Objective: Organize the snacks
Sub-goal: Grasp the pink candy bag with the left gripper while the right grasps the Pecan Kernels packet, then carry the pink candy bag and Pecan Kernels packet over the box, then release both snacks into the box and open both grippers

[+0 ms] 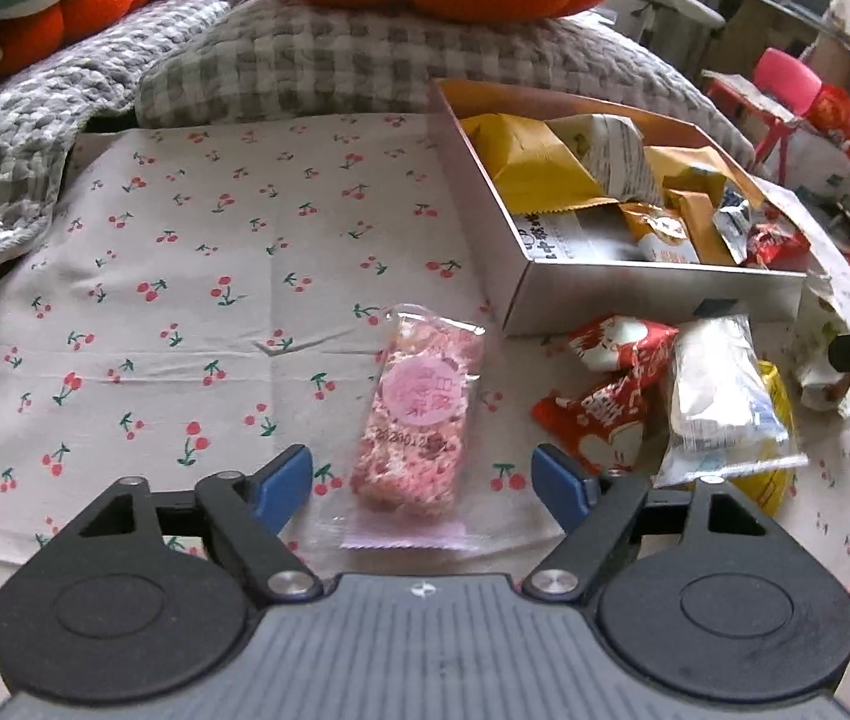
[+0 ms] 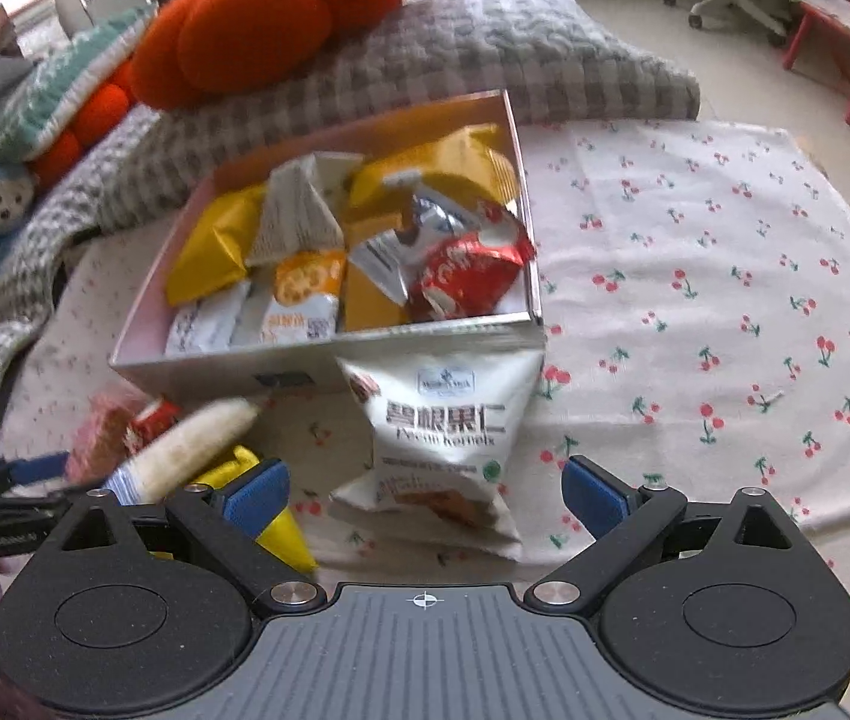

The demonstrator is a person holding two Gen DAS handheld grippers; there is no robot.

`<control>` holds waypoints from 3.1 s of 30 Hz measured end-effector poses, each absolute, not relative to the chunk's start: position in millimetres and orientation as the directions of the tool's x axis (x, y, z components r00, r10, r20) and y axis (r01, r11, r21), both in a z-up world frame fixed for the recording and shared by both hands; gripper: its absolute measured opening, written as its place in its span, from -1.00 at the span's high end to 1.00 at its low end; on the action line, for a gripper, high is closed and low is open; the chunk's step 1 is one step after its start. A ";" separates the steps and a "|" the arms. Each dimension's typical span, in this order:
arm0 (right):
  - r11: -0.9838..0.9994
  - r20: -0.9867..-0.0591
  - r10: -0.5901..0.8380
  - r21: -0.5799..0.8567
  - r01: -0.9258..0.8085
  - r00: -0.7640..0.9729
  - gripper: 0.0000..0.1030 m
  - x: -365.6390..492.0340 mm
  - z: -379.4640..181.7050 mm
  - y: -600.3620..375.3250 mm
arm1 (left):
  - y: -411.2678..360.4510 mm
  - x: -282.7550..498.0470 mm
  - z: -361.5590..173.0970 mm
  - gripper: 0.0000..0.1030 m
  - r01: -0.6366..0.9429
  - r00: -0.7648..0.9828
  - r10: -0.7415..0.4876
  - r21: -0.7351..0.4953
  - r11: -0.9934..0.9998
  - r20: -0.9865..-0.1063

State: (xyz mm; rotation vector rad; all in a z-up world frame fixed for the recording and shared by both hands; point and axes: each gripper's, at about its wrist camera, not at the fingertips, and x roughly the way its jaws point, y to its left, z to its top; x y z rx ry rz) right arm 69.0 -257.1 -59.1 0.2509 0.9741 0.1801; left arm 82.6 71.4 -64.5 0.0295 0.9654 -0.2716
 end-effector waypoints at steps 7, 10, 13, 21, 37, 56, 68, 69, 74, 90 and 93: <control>0.963 -0.798 0.228 0.269 -0.009 0.559 -0.87 78.8 -71.1 -248.1 | 72.5 90.7 -61.3 -0.07 0.181 0.545 -0.196 -0.114 0.977 -0.815; 0.970 -0.798 0.205 0.242 -0.010 0.567 -0.76 81.6 -73.0 -242.6 | 76.1 93.2 -61.5 0.12 0.169 0.550 -0.197 -0.124 0.978 -0.812; 0.975 -0.795 0.189 0.224 -0.011 0.576 -0.35 83.6 -72.5 -239.1 | 75.9 95.0 -61.9 0.27 0.169 0.551 -0.203 -0.130 0.977 -0.809; 0.980 -0.802 0.152 0.199 0.018 0.578 0.19 85.0 -70.0 -240.2 | 79.3 98.9 -58.5 0.43 0.120 0.539 -0.207 -0.169 0.978 -0.817; 0.959 -0.753 0.199 0.283 0.035 0.628 0.22 75.6 -32.2 -254.6 | 75.9 93.8 -22.1 0.43 0.088 0.609 -0.220 -0.211 0.974 -0.762; 0.923 -0.614 0.247 0.384 0.010 0.749 0.22 107.5 -15.4 -249.2 | 2.5 124.5 -11.7 0.43 0.143 0.669 -0.303 -0.282 0.949 -0.679; 0.924 -0.622 0.255 0.381 0.003 0.740 0.22 127.1 -37.9 -252.0 | -23.5 139.9 -33.2 0.43 0.186 0.667 -0.305 -0.244 0.952 -0.680; 0.922 -0.620 0.258 0.387 0.002 0.741 0.22 128.5 -39.0 -253.7 | -24.5 140.9 -34.1 0.43 0.191 0.666 -0.306 -0.240 0.952 -0.681; 0.911 -0.629 0.265 0.411 0.022 0.731 0.22 135.2 -46.7 -258.8 | -28.5 142.5 -37.5 0.43 0.223 0.658 -0.315 -0.223 0.949 -0.684; 0.910 -0.651 0.304 0.413 -0.010 0.696 0.15 138.1 -53.1 -249.4 | -27.6 143.4 -46.7 0.35 0.233 0.609 -0.342 -0.250 0.940 -0.716; 0.904 -0.647 0.305 0.428 0.002 0.699 -0.07 136.7 -49.7 -251.9 | -28.3 140.5 -42.4 0.25 0.243 0.617 -0.340 -0.240 0.940 -0.710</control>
